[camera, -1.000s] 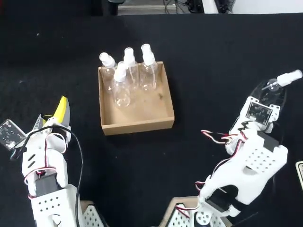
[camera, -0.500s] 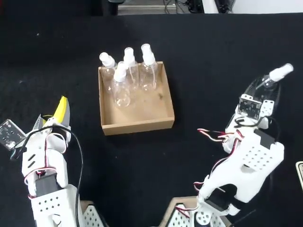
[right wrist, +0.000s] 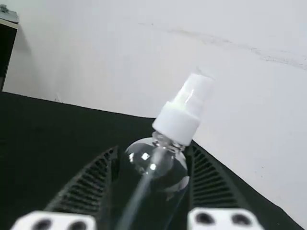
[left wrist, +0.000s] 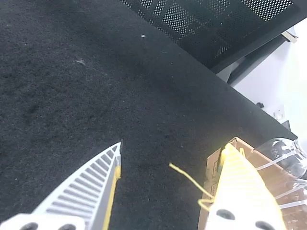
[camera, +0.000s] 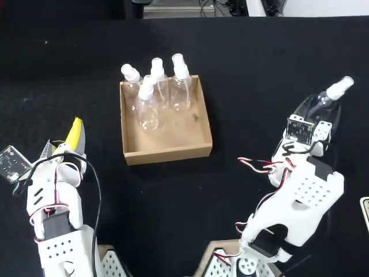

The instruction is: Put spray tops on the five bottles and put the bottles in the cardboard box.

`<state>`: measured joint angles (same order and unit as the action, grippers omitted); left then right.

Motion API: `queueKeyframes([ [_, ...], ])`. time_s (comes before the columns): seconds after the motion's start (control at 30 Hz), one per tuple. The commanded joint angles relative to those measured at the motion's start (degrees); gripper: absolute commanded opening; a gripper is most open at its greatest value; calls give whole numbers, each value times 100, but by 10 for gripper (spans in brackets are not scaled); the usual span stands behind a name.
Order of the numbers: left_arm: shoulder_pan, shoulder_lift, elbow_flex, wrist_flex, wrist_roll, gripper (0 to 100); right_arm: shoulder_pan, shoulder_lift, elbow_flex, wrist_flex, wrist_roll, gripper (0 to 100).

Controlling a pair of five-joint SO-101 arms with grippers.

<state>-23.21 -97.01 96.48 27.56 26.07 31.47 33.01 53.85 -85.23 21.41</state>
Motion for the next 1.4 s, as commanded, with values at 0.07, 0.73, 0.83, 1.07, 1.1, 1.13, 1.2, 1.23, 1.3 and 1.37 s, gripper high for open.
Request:
queueKeyframes([
  [0.07, 22, -70, 127, -149, -62, 306, -97, 4, 13, -105, -9, 145],
  [0.73, 22, -70, 127, -149, -62, 306, -114, -31, 259, -105, -668, 277],
  [0.83, 22, -70, 127, -149, -62, 306, -123, -40, 224, -105, -1011, 277],
  [1.07, 22, -70, 127, -149, -62, 306, -176, -40, 233, 18, -1538, 279],
  [1.1, 22, -70, 127, -149, -62, 306, -176, -40, 198, 158, -1574, 279],
  [1.13, 22, -70, 127, -149, -62, 306, -176, -48, 136, 316, -1618, 279],
  [1.2, 22, -70, 127, -149, -62, 306, -132, -48, -22, 659, -1785, 279],
  [1.23, 22, -70, 127, -149, -62, 306, -123, -48, -110, 826, -1873, 279],
  [1.3, 31, -70, 127, -149, -62, 306, -123, -48, -189, 1002, -1969, 279],
  [1.37, 48, -70, 127, -149, -62, 306, -141, -48, -198, 1011, -1969, 279],
])
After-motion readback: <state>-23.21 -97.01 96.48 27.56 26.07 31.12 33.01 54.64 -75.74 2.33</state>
